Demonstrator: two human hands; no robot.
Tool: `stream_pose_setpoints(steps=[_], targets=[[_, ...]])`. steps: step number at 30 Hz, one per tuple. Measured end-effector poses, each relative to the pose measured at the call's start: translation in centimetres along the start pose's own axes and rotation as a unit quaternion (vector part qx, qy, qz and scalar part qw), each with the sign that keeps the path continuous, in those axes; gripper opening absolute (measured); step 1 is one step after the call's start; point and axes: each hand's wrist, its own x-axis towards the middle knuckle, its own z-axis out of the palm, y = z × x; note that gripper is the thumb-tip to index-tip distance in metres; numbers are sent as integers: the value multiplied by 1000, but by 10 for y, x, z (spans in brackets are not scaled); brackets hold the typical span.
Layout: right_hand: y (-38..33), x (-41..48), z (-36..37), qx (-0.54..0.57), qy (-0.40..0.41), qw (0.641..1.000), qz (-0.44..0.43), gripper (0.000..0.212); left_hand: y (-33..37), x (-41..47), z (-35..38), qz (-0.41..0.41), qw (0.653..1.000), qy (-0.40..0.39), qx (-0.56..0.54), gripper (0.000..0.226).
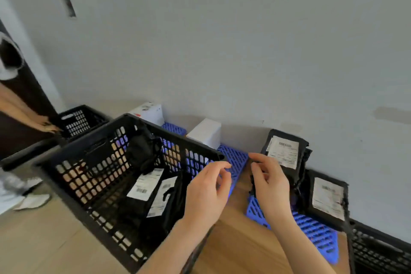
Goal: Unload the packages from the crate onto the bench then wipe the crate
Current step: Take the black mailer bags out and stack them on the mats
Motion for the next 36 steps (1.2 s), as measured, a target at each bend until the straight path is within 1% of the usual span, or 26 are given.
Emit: stream_pose_setpoints(steps=[1, 4, 7, 9, 12, 14, 17, 21, 24, 26, 29, 33, 36], targets=[[-8, -1, 15, 5, -20, 1000, -2, 24, -12, 0, -16, -25, 1000, 7, 10, 27], [-23, -2, 63, 10, -85, 996, 4, 24, -52, -1, -58, -108, 994, 16, 22, 19], [-32, -1, 113, -5, -145, 989, 7, 24, -94, 0, -95, -193, 980, 30, 32, 19], [-34, 1, 148, -18, -178, 984, 15, 28, -125, 5, -116, -240, 970, 31, 35, 22], [-31, 10, 203, -53, -218, 974, 31, 38, -173, 21, -141, -306, 952, 12, 22, 36], [-27, 20, 238, -65, -230, 969, 62, 45, -204, 37, -151, -338, 941, -23, 15, 46], [-15, 36, 284, -72, -239, 962, 112, 56, -247, 67, -156, -358, 931, -74, 6, 58], [2, 59, 335, -89, -240, 954, 154, 68, -298, 105, -151, -378, 919, -107, -27, 62], [10, 70, 358, -100, -235, 950, 181, 71, -326, 128, -141, -429, 889, -138, -85, 61], [16, 75, 371, -109, -239, 946, 188, 71, -335, 138, -136, -460, 866, -153, -121, 60], [24, 78, 385, -119, -242, 944, 191, 62, -346, 146, -131, -492, 840, -174, -148, 59], [32, 77, 395, -154, -260, 934, 189, 42, -352, 150, -131, -545, 797, -176, -191, 53], [32, 72, 398, -146, -274, 933, 183, 24, -350, 151, -134, -574, 775, -157, -211, 57]])
